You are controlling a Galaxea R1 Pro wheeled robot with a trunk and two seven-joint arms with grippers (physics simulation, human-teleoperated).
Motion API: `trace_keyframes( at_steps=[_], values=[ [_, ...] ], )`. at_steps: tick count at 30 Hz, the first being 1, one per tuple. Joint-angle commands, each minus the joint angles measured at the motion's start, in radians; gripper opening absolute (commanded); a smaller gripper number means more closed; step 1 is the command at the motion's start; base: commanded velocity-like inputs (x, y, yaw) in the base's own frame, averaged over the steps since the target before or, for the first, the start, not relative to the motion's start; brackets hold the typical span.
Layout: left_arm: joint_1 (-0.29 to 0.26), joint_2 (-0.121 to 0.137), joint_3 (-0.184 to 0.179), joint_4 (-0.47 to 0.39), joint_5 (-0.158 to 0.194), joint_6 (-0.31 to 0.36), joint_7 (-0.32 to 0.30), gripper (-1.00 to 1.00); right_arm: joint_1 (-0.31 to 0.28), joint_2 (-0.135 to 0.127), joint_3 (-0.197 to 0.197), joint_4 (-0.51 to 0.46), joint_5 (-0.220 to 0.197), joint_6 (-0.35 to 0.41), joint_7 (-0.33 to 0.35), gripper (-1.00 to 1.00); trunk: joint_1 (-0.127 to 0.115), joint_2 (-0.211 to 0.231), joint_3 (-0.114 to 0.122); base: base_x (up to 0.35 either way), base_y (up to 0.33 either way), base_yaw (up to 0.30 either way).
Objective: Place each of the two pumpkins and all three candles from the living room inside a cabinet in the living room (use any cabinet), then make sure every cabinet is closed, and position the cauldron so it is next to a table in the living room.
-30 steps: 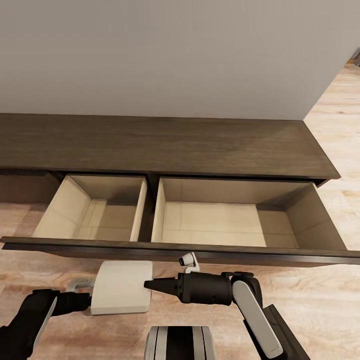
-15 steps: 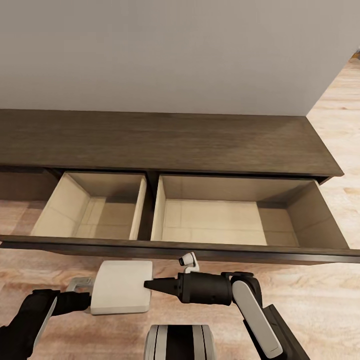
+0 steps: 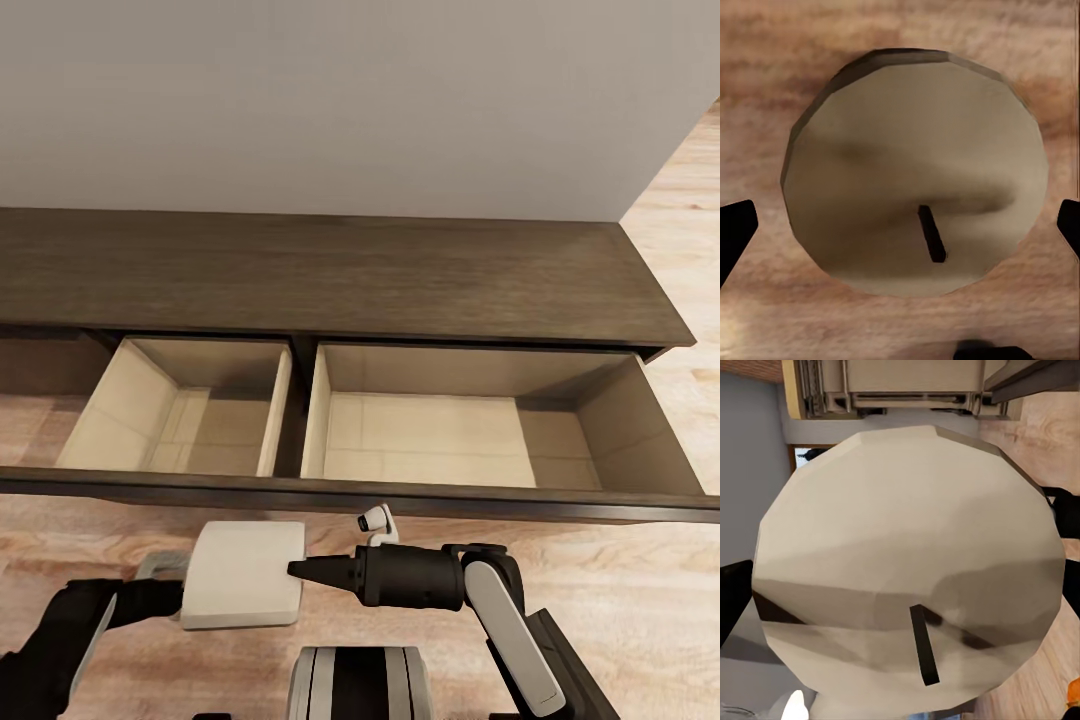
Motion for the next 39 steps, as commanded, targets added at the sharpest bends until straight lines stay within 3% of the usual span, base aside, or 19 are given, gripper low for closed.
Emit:
trace_keyframes(
  at_steps=[1, 12, 17, 28, 32, 39],
  values=[
    [0.0, -0.003, 0.0, 0.0, -0.001, -0.004, 0.0, 1.0, 0.0, 0.0, 0.0, 0.0, -0.003, 0.001, -0.001, -1.0, 0.0, 0.0, 0.0, 0.0, 0.0, 0.0],
    [0.0, -0.011, 0.001, 0.001, -0.002, -0.014, 0.001, 1.0, 0.0, 0.0, 0.0, -0.001, -0.003, 0.001, -0.001, -1.0, 0.0, 0.0, 0.0, 0.0, 0.0, 0.0],
    [0.0, -0.011, 0.001, 0.001, -0.002, -0.014, 0.002, 1.0, 0.0, 0.0, 0.0, -0.001, -0.003, 0.001, -0.001, -1.0, 0.002, -0.001, -0.019, 0.0, 0.0, 0.0],
    [0.0, -0.011, 0.0, 0.003, -0.002, -0.014, 0.002, 1.0, 0.0, 0.002, 0.0, -0.001, -0.003, 0.001, -0.001, -1.0, 0.002, -0.001, -0.019, 0.0, 0.0, 0.0],
    [0.0, -0.011, 0.0, 0.003, -0.002, -0.014, 0.002, 1.0, 0.0, 0.002, 0.0, -0.001, -0.003, 0.001, -0.001, -1.0, 0.004, -0.002, -0.035, 0.0, 0.0, 0.0],
    [0.0, -0.011, 0.001, 0.003, -0.001, -0.014, 0.002, 1.0, 0.0, 0.002, 0.0, -0.001, -0.003, 0.001, -0.002, -1.0, 0.004, -0.002, -0.035, 0.0, 0.0, 0.0]
  ],
)
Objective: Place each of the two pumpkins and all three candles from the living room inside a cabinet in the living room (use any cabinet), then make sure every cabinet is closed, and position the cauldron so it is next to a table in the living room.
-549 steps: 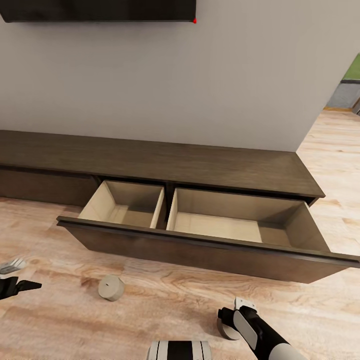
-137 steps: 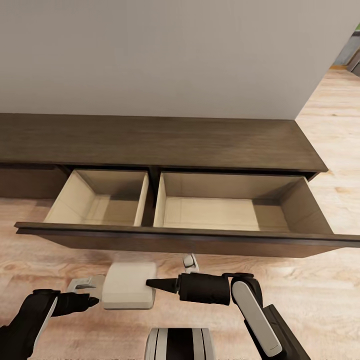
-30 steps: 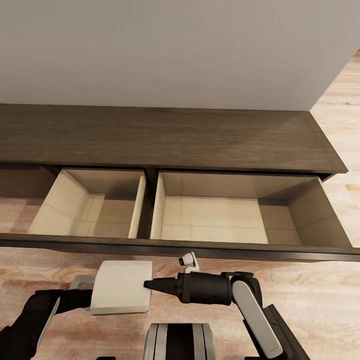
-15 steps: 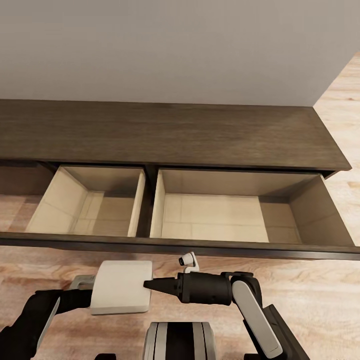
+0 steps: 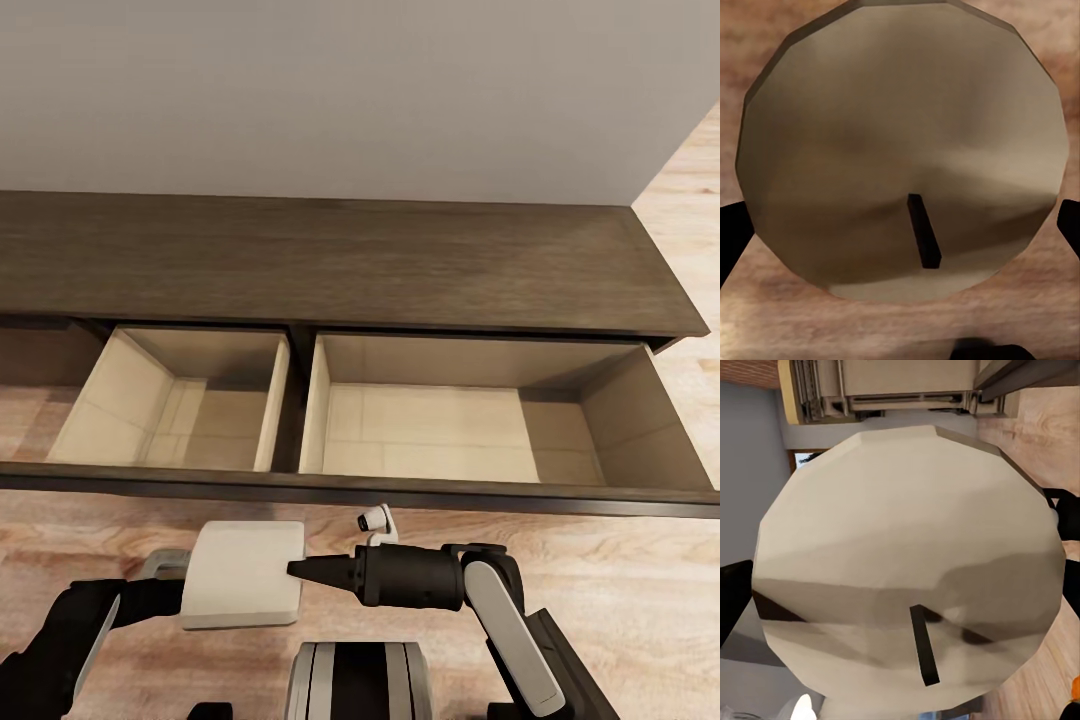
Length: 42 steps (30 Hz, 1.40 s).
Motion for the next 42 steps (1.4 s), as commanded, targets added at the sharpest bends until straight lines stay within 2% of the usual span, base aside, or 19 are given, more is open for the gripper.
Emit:
trace_keyframes(
  at_steps=[1, 14, 15, 42],
  values=[
    [0.0, 0.0, 0.0, 0.0, 0.0, 0.0, 0.0, 1.0, 0.0, 0.0, 0.0, 0.0, -0.003, 0.001, -0.001, -1.0, 0.0, 0.0, 0.0, 0.0, 0.0, 0.0],
    [0.0, 0.0, 0.0, 0.0, 0.0, 0.001, 0.0, 1.0, 0.0, 0.0, 0.0, 0.0, -0.003, -0.001, -0.002, -1.0, 0.0, 0.0, 0.0, 0.0, 0.0, 0.0],
    [0.0, 0.0, 0.0, 0.0, 0.0, 0.002, 0.0, -1.0, 0.0, 0.0, 0.0, 0.0, -0.003, -0.001, -0.002, -1.0, 0.0, 0.0, 0.0, 0.0, 0.0, 0.0],
    [0.0, 0.0, 0.0, 0.0, 0.001, 0.006, -0.002, -1.0, 0.0, 0.0, 0.0, 0.0, -0.001, -0.001, -0.003, -1.0, 0.0, 0.0, 0.0, 0.0, 0.0, 0.0]
  ],
)
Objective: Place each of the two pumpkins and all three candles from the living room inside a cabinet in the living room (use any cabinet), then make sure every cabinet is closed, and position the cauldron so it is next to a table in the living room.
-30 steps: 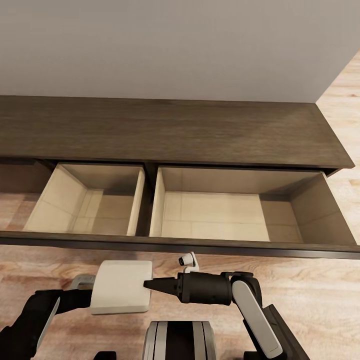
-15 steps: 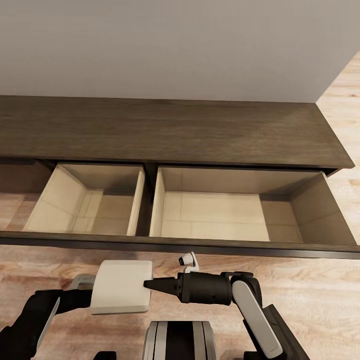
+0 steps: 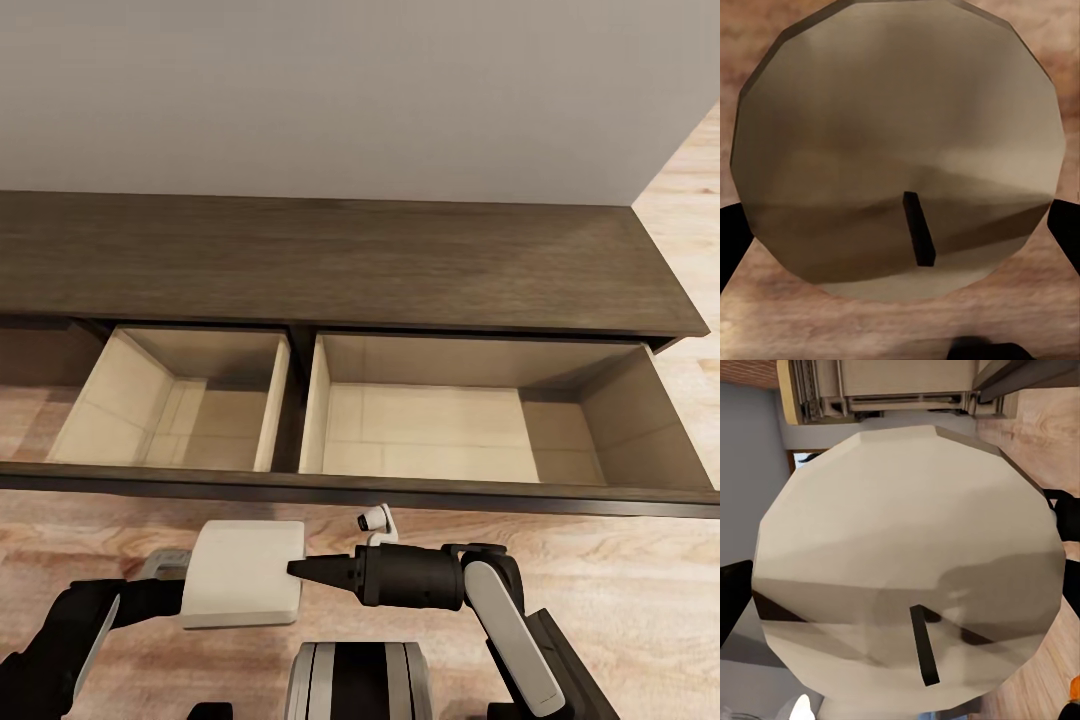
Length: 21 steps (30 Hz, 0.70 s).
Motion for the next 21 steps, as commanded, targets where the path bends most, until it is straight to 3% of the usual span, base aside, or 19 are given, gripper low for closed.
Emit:
trace_keyframes(
  at_steps=[1, 12, 17, 21],
  values=[
    [0.0, -0.001, 0.0, 0.0, -0.001, 0.001, 0.0, -1.0, 0.0, 0.0, 0.0, 0.0, -0.003, 0.001, -0.001, -1.0, 0.0, 0.0, 0.004, 0.0, 0.0, 0.0],
    [0.0, -0.01, 0.0, 0.0, -0.002, 0.007, 0.002, -1.0, 0.0, 0.0, 0.0, 0.0, -0.003, 0.002, -0.001, -1.0, -0.005, 0.003, 0.046, -0.007, 0.0, 0.0],
    [0.0, -0.011, 0.001, 0.0, -0.002, 0.009, 0.002, -1.0, 0.0, 0.0, 0.0, 0.001, -0.004, 0.003, 0.0, -1.0, -0.008, 0.004, 0.066, -0.209, 0.045, 0.0],
    [0.0, -0.011, 0.001, 0.0, -0.003, 0.009, 0.002, -1.0, 0.0, 0.001, 0.033, 0.001, -0.003, -0.005, -0.001, -1.0, -0.009, 0.005, 0.081, -0.063, 0.014, 0.0]
  ],
)
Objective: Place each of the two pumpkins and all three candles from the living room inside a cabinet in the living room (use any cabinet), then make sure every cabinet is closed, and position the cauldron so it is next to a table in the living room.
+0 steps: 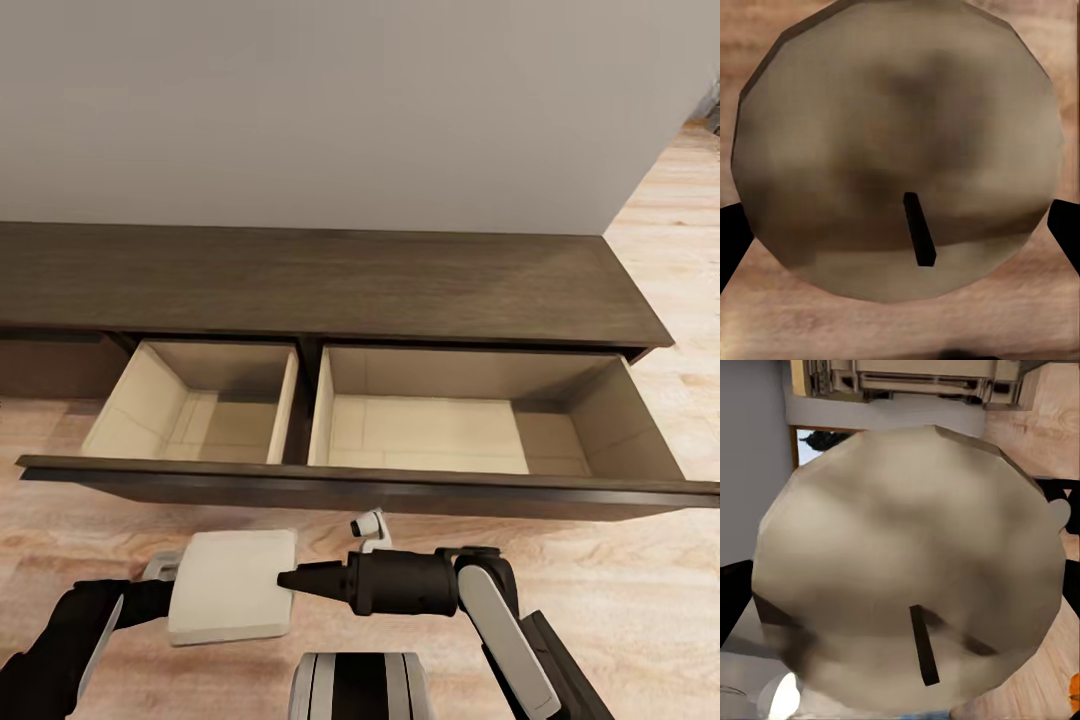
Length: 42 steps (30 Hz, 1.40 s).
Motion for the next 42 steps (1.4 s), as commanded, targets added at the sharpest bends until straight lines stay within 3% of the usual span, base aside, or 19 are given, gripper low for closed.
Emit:
trace_keyframes(
  at_steps=[1, 28, 42],
  values=[
    [0.0, 0.0, 0.0, 0.0, 0.0, 0.0, 0.0, -1.0, 0.0, 0.0, 0.007, 0.0, -0.003, -0.001, -0.001, -1.0, 0.0, 0.0, 0.004, -0.021, 0.005, 0.0],
    [0.0, 0.0, 0.0, 0.0, -0.001, 0.0, 0.0, -1.0, 0.0, -0.015, 0.012, 0.007, -0.008, 0.0, 0.01, -1.0, -0.013, 0.007, 0.108, -0.033, 0.0, 0.0],
    [0.0, -0.003, 0.0, 0.0, -0.001, 0.001, 0.001, -1.0, 0.0, -0.015, 0.008, 0.007, -0.01, 0.0, 0.008, -1.0, -0.019, 0.01, 0.163, -0.134, 0.0, 0.0]
  ],
)
